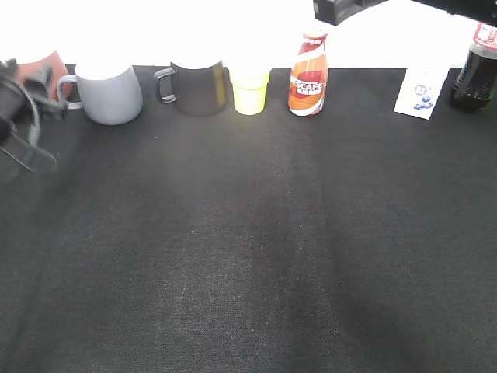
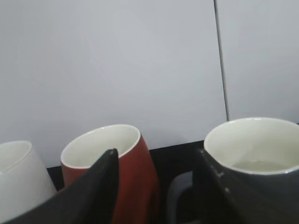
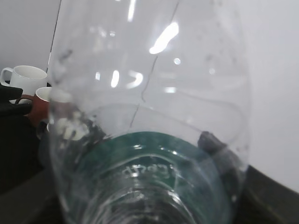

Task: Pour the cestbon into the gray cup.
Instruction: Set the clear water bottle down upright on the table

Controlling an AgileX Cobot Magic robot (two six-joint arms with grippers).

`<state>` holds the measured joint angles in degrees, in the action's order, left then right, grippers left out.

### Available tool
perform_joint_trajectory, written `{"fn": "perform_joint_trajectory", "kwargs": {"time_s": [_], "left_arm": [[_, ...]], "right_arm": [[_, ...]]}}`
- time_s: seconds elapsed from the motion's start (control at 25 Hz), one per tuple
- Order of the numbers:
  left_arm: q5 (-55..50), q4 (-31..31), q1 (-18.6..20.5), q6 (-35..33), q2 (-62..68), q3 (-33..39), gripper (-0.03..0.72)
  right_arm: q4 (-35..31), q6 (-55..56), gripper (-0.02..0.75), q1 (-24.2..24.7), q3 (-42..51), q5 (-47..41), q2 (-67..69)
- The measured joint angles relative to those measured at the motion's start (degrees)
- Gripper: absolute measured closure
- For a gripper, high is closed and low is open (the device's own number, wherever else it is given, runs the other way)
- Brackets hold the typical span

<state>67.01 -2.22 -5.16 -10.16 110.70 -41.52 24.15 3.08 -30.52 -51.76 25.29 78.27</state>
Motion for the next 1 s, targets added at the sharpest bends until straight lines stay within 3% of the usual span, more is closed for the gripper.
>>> {"fn": "perform_joint_trajectory", "kwargs": {"time_s": [0.16, 0.28, 0.4, 0.6, 0.72, 1.0], "left_arm": [[-20.7, 0.0, -2.4, 0.0, -14.8, 0.2, 0.295], [-35.8, -1.2, -3.3, 0.0, -27.3, 0.4, 0.295], [-48.7, -2.2, -3.3, 0.0, -38.1, 0.4, 0.295], [-65.0, -3.5, -3.3, 0.0, -50.2, 0.5, 0.295], [-76.6, -3.0, -3.3, 0.0, -56.0, -3.5, 0.295], [-86.2, -2.6, -3.3, 0.0, -62.2, -6.8, 0.295]], "right_arm": [[-4.1, -0.7, 0.254, 0.0, 0.1, 0.1, 1.9], [-16.2, -7.7, 0.254, 1.5, 0.4, 3.1, 5.8], [-21.8, -8.8, 0.254, 6.3, 0.4, 9.7, 7.9], [-22.7, -8.9, 0.254, 11.5, 0.4, 19.6, 19.5], [-22.8, -7.7, 0.254, 15.4, 0.2, 26.5, 25.6], [-21.2, -6.0, 0.254, 18.3, -8.6, 28.1, 38.0]]}}
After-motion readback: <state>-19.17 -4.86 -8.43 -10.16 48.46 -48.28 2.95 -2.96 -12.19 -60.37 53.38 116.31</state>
